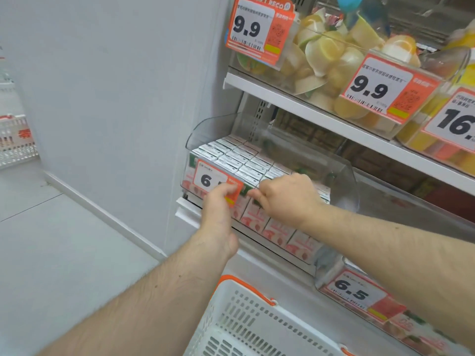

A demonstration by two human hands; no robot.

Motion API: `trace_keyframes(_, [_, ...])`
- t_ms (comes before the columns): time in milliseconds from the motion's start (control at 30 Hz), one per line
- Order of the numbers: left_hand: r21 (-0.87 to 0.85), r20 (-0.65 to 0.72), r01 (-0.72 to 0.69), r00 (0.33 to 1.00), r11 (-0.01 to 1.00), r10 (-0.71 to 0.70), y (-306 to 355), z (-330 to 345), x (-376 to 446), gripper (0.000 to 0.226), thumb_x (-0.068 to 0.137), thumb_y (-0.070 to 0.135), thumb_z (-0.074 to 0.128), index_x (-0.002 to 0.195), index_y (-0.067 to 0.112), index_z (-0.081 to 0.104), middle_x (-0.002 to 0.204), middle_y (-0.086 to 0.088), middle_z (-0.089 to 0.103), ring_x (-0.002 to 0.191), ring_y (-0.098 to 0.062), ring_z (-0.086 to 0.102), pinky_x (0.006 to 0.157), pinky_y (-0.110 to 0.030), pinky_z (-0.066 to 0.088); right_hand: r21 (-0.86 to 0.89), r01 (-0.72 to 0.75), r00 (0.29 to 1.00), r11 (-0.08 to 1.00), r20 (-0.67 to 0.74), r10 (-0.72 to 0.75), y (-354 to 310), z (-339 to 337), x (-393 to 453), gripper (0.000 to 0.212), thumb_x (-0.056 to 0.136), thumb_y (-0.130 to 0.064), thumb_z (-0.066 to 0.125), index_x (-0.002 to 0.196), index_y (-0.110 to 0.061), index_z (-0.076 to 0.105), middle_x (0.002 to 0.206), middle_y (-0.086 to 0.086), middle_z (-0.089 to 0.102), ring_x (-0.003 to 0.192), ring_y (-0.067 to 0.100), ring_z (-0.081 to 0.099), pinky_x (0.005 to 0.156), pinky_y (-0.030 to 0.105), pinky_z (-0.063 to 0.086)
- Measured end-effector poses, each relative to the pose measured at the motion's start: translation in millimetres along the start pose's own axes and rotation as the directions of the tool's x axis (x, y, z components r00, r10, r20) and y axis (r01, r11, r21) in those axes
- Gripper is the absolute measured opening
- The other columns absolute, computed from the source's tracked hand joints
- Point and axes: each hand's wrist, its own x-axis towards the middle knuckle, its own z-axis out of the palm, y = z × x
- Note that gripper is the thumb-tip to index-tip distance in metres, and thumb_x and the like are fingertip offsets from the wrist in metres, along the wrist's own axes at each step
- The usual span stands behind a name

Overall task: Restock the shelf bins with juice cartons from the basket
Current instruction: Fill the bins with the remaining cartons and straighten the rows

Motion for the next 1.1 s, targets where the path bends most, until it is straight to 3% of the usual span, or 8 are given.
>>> trace_keyframes(67, [0.023, 0.053, -0.017, 0.998, 1.000, 0.016, -1, 4, -2, 0.015, 0.088, 0.021, 0.053, 0.074, 0.021, 0.058, 0.056, 0.012, 0.066, 0.056, 0.000, 0.062, 0.066, -0.027, 0.031, -0.011, -0.010, 1.000, 1.000, -0.012, 0.010, 6, -3, 7, 0.050, 0.103, -0.055, 0.023, 0.093, -0.022, 0.060, 0.098, 0.006, 0.070, 0.094, 0.033, 0.063, 0.067, 0.032, 0.035])
trace_keyframes(267, [0.019, 0.101, 0.009, 0.995, 1.000, -0.011, -7, -4, 14, 0.011, 0.083, 0.027, 0.056, 0.090, 0.025, 0.064, 0.089, 0.015, 0.064, 0.086, 0.002, 0.047, 0.105, -0.038, 0.016, -0.018, 0.031, 0.999, 0.999, 0.039, -0.030, 12, 13, 18, 0.046, 0.102, -0.056, 0.022, 0.084, -0.023, 0.049, 0.091, 0.001, 0.069, 0.086, 0.027, 0.064, 0.065, 0.031, 0.037])
trace_keyframes(367, [0.018, 0.124, 0.007, 0.992, 1.000, -0.009, -10, -3, 17, 0.014, 0.081, 0.025, 0.058, 0.094, 0.026, 0.064, 0.087, 0.018, 0.064, 0.090, 0.001, 0.046, 0.113, -0.041, 0.011, -0.020, 0.039, 0.998, 0.999, 0.050, -0.038, 17, 14, 16, 0.046, 0.102, -0.057, 0.023, 0.083, -0.023, 0.049, 0.086, -0.002, 0.067, 0.083, 0.025, 0.064, 0.065, 0.031, 0.037])
trace_keyframes(433, [0.007, 0.136, -0.008, 0.991, 1.000, 0.006, -10, -1, 18, 0.011, 0.082, 0.022, 0.057, 0.089, 0.027, 0.062, 0.070, 0.022, 0.067, 0.085, 0.003, 0.044, 0.113, -0.041, 0.014, -0.015, 0.038, 0.998, 0.999, 0.054, -0.037, 19, 13, 17, 0.046, 0.102, -0.057, 0.023, 0.082, -0.023, 0.048, 0.081, -0.004, 0.064, 0.079, 0.023, 0.061, 0.065, 0.030, 0.038])
trace_keyframes(567, [0.006, 0.179, -0.044, 0.983, 0.999, 0.042, -10, -2, 18, 0.030, 0.079, 0.019, 0.057, 0.106, 0.030, 0.063, 0.090, 0.019, 0.067, 0.090, 0.005, 0.046, 0.115, -0.043, 0.016, -0.022, 0.037, 0.999, 0.999, 0.019, -0.036, 22, 16, 13, 0.046, 0.102, -0.055, 0.022, 0.081, -0.022, 0.047, 0.087, -0.001, 0.068, 0.084, 0.026, 0.064, 0.067, 0.031, 0.041])
trace_keyframes(800, [0.067, 0.223, -0.071, 0.973, 0.995, 0.055, -9, -1, 23, 0.025, 0.085, 0.012, 0.051, 0.099, 0.031, 0.058, 0.067, 0.026, 0.069, 0.089, 0.005, 0.047, 0.106, -0.037, 0.019, -0.054, 0.008, 0.999, 0.999, 0.032, -0.006, 25, 15, 17, 0.045, 0.103, -0.053, 0.021, 0.080, -0.022, 0.044, 0.088, -0.001, 0.068, 0.085, 0.026, 0.064, 0.067, 0.031, 0.041])
trace_keyframes(1000, [0.106, 0.159, 0.016, 0.987, 0.994, -0.033, -9, -11, 34, 0.014, 0.080, 0.019, 0.058, 0.085, 0.032, 0.055, 0.100, 0.018, 0.050, 0.115, -0.005, 0.033, 0.117, -0.041, 0.010, -0.026, 0.034, 0.998, 0.999, 0.057, -0.032, 15, 30, 11, 0.046, 0.104, -0.051, 0.021, 0.080, -0.019, 0.044, 0.068, -0.007, 0.048, 0.070, 0.024, 0.050, 0.064, 0.029, 0.035])
trace_keyframes(1100, [0.099, 0.113, 0.019, 0.993, 0.995, -0.030, -13, -11, 39, 0.010, 0.081, 0.021, 0.061, 0.088, 0.029, 0.059, 0.100, 0.017, 0.054, 0.100, 0.001, 0.045, 0.108, -0.035, 0.015, -0.025, 0.040, 0.995, 0.999, 0.087, -0.037, 15, 32, 10, 0.045, 0.104, -0.051, 0.022, 0.081, -0.019, 0.044, 0.060, -0.009, 0.038, 0.067, 0.022, 0.046, 0.064, 0.029, 0.035])
